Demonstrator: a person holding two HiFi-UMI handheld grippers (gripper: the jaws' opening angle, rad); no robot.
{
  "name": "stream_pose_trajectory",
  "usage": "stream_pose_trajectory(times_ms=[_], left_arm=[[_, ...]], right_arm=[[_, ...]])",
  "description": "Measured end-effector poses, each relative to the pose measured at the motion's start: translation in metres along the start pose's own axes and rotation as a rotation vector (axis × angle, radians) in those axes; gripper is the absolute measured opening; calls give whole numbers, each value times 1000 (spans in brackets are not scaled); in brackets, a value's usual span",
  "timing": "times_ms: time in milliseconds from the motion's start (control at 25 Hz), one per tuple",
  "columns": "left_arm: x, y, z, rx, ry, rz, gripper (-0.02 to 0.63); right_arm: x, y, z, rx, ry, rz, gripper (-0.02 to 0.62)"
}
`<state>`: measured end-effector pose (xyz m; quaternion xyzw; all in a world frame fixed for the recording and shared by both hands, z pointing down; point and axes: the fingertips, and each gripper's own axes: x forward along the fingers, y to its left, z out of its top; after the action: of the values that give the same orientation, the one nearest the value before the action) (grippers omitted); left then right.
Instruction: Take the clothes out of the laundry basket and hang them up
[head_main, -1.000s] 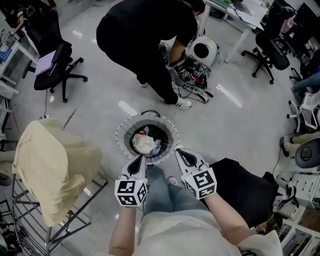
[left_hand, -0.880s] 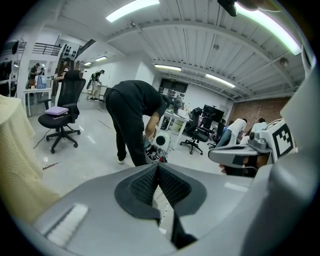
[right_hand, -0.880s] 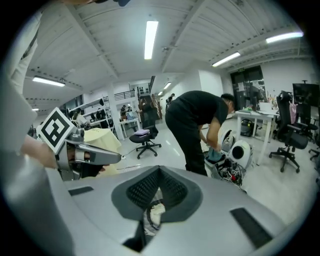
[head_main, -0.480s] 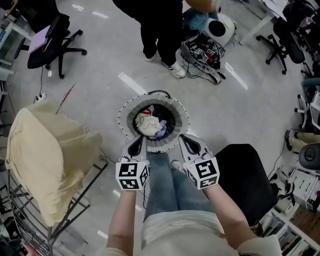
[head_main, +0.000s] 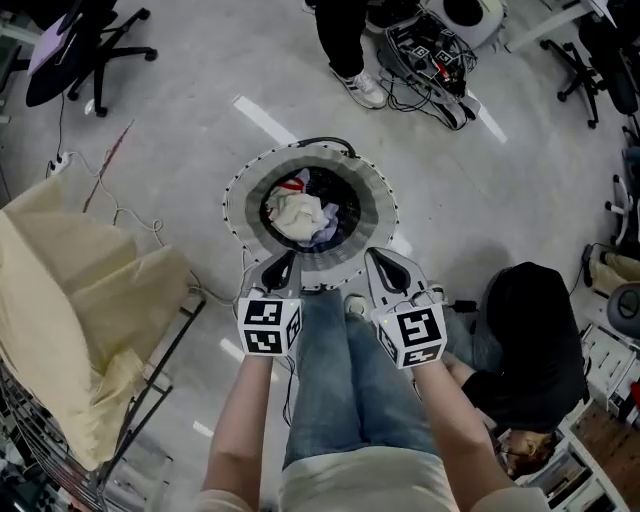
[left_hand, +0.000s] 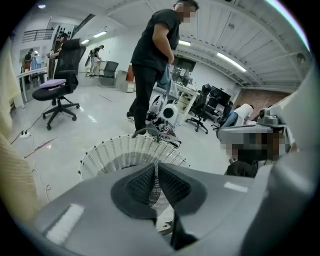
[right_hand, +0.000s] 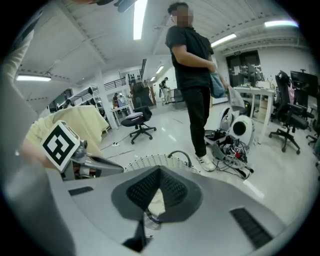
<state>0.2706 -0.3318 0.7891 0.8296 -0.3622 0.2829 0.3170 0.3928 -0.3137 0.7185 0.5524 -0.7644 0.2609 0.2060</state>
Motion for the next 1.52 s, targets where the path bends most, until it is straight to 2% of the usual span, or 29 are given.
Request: stream_pose_trajectory(times_ms=[160, 240, 360, 560, 640, 720, 840, 1120, 1280, 1360, 1400, 1440, 1520], left_arm=[[53, 20, -43, -9, 97, -23, 28], [79, 30, -63, 16, 159, -28, 99], [118, 45, -83, 41, 236, -29, 129], [181, 72, -108, 10, 346, -43, 219], [208, 82, -122, 43, 387, -32, 249], [231, 90, -142, 110, 433, -20, 274], [259, 105, -178, 202, 500, 16, 284], [301, 141, -246, 258, 611, 97, 267], [315, 163, -266, 314, 652, 162, 191], [318, 174, -270, 332, 656, 199, 116], [318, 177, -268, 334, 651, 213, 48], [318, 177, -265, 329, 643, 221, 23], [317, 172, -254, 312, 618, 220, 20]], right_arm=[[32, -5, -38, 16, 36, -1, 2], [44, -6, -53, 32, 54, 4, 2], [60, -16, -70, 51, 71, 6, 2], [86, -32, -94, 77, 80, -8, 2], [97, -36, -103, 78, 82, -5, 2], [106, -38, -110, 84, 83, 3, 2], [115, -42, -114, 113, 73, 6, 2], [129, -57, -123, 150, 50, -6, 2], [131, -64, -132, 186, 47, -19, 2], [132, -66, -136, 198, 52, -24, 2], [132, -66, -138, 202, 54, -24, 2], [131, -67, -139, 204, 55, -24, 2], [131, -68, -140, 199, 59, -23, 2]])
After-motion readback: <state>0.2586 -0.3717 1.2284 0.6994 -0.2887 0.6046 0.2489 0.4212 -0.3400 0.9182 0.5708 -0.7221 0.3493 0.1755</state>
